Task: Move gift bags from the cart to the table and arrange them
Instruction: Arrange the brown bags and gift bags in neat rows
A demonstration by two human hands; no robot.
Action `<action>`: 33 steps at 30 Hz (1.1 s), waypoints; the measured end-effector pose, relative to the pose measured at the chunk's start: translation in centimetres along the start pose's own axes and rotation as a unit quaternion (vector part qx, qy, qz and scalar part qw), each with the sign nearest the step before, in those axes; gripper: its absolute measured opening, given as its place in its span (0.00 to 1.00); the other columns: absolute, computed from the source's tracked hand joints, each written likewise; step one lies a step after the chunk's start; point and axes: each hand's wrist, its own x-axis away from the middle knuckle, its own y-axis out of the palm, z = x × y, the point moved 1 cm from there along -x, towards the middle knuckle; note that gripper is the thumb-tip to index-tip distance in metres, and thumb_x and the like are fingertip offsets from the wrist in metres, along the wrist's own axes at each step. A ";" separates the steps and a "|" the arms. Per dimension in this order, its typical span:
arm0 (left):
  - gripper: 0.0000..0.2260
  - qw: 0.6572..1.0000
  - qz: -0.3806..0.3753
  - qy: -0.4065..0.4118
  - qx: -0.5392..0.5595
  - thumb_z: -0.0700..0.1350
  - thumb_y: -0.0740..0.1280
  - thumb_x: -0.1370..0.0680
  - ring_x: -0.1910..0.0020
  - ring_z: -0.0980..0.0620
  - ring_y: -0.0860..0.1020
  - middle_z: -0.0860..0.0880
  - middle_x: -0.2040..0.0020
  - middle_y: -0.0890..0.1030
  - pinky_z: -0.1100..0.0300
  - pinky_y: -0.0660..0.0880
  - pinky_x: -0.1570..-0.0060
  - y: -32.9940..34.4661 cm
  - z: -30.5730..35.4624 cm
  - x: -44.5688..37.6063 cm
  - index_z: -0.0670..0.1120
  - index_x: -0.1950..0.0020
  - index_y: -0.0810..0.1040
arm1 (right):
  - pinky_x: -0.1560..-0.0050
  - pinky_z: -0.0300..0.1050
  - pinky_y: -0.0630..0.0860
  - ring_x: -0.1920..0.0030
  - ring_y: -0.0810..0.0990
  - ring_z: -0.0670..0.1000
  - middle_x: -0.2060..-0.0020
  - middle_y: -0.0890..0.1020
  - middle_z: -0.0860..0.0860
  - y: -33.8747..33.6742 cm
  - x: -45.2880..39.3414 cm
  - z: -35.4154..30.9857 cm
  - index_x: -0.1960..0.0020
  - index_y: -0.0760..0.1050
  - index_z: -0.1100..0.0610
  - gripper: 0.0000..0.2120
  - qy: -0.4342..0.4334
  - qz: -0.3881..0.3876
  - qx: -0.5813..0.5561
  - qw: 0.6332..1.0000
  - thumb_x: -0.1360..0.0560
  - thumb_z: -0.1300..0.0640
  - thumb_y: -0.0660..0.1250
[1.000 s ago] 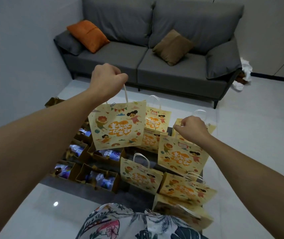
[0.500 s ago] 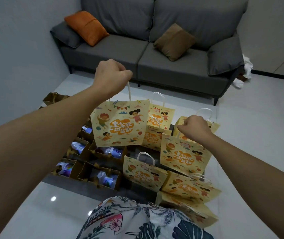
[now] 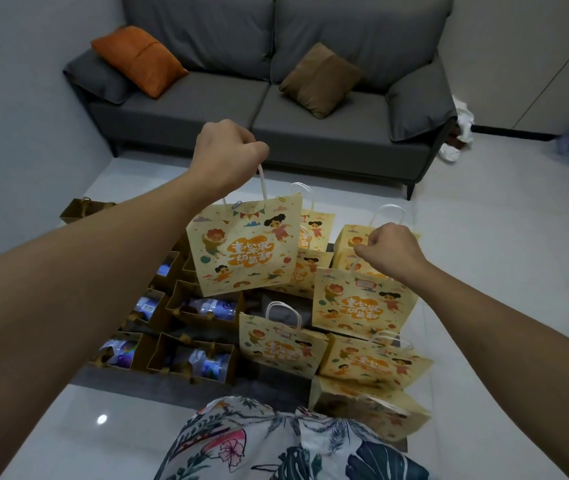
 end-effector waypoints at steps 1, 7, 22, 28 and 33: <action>0.13 1.000 -0.001 0.001 -0.003 0.46 0.66 0.25 0.71 0.53 0.69 0.47 0.72 0.73 0.57 0.69 0.69 0.0 0.0 0.1 0.41 0.66 0.80 | 0.65 0.49 0.78 0.67 0.80 0.55 0.70 0.81 0.57 -0.1 0.1 -0.1 0.69 0.78 0.60 0.16 -0.004 0.003 0.000 1.000 0.26 0.52 0.71; 0.14 0.999 0.034 0.000 0.022 0.44 0.65 0.25 0.74 0.54 0.66 0.50 0.75 0.69 0.59 0.66 0.69 -1.8 0.3 0.1 0.43 0.72 0.74 | 0.60 0.52 0.82 0.66 0.80 0.55 0.71 0.80 0.56 -0.6 0.7 -2.0 0.69 0.79 0.60 0.17 -0.035 0.008 0.004 0.999 0.26 0.50 0.71; 0.15 0.996 0.090 -0.019 -0.021 0.47 0.65 0.28 0.74 0.52 0.64 0.49 0.76 0.67 0.59 0.63 0.71 -5.8 -3.8 2.0 0.40 0.72 0.75 | 0.68 0.41 0.69 0.64 0.82 0.54 0.72 0.81 0.52 4.7 -0.2 -7.5 0.72 0.76 0.58 0.23 -0.070 -0.054 -0.026 0.996 0.22 0.47 0.69; 0.16 0.995 0.092 -0.027 -0.029 0.46 0.65 0.28 0.75 0.53 0.62 0.49 0.76 0.65 0.58 0.62 0.71 -6.8 -5.9 2.2 0.44 0.75 0.69 | 0.63 0.42 0.68 0.65 0.74 0.48 0.73 0.78 0.54 8.2 -0.6 -8.8 0.72 0.73 0.57 0.25 -0.065 -0.094 -0.052 0.992 0.21 0.46 0.68; 0.16 0.995 0.090 -0.032 -0.030 0.47 0.64 0.29 0.74 0.51 0.64 0.47 0.75 0.66 0.54 0.66 0.70 -7.3 -7.5 1.9 0.38 0.71 0.75 | 0.70 0.43 0.63 0.69 0.75 0.52 0.75 0.74 0.52 10.4 -0.4 -9.6 0.71 0.72 0.57 0.26 -0.048 -0.132 -0.047 0.989 0.19 0.45 0.65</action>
